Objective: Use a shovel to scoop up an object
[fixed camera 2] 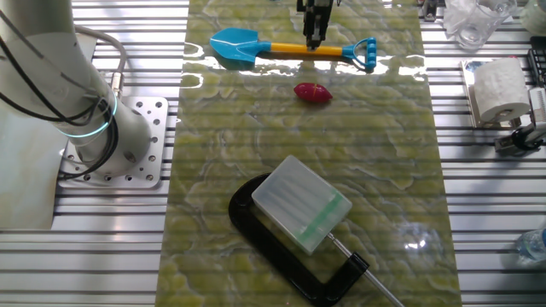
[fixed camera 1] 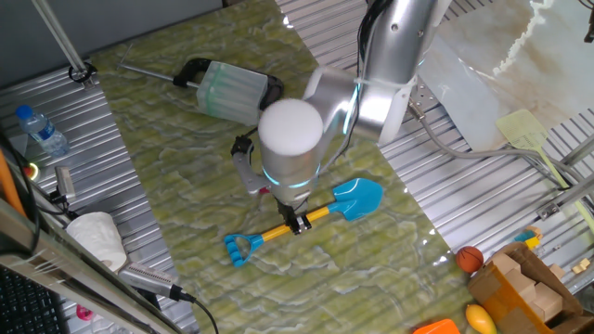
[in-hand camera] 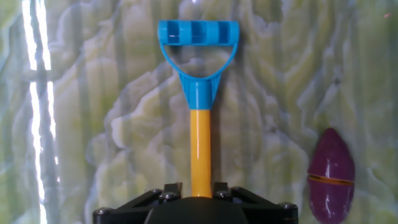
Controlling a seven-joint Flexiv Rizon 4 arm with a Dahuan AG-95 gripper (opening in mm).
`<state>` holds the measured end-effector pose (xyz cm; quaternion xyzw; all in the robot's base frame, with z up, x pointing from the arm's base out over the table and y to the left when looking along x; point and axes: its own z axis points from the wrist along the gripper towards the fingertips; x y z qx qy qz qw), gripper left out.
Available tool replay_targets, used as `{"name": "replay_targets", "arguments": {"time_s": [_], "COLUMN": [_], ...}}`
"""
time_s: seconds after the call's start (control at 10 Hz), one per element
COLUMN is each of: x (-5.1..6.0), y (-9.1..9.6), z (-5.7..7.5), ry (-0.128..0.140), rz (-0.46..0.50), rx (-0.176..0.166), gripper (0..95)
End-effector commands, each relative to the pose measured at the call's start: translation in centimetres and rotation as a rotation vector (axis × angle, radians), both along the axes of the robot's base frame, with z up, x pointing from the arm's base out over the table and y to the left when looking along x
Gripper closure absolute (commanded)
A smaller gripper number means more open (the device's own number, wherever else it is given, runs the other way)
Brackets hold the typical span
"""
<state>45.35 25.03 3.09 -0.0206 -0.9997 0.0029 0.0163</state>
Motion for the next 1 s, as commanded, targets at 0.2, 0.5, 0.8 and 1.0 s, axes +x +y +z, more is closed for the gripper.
{"name": "replay_targets", "arguments": {"time_s": [0.2, 0.5, 0.8, 1.0], "x": [-0.31, -0.56, -0.82, -0.91], "y": [-0.2, -0.3, -0.31, -0.37], "z": [-0.08, -0.25, -0.47, -0.54], "ry": [-0.005, 0.002, 0.001, -0.002], "rz": [0.003, 0.004, 0.005, 0.009], "rx": [-0.008, -0.005, -0.006, -0.01], "gripper": [57.0, 57.0, 57.0, 76.0]}}
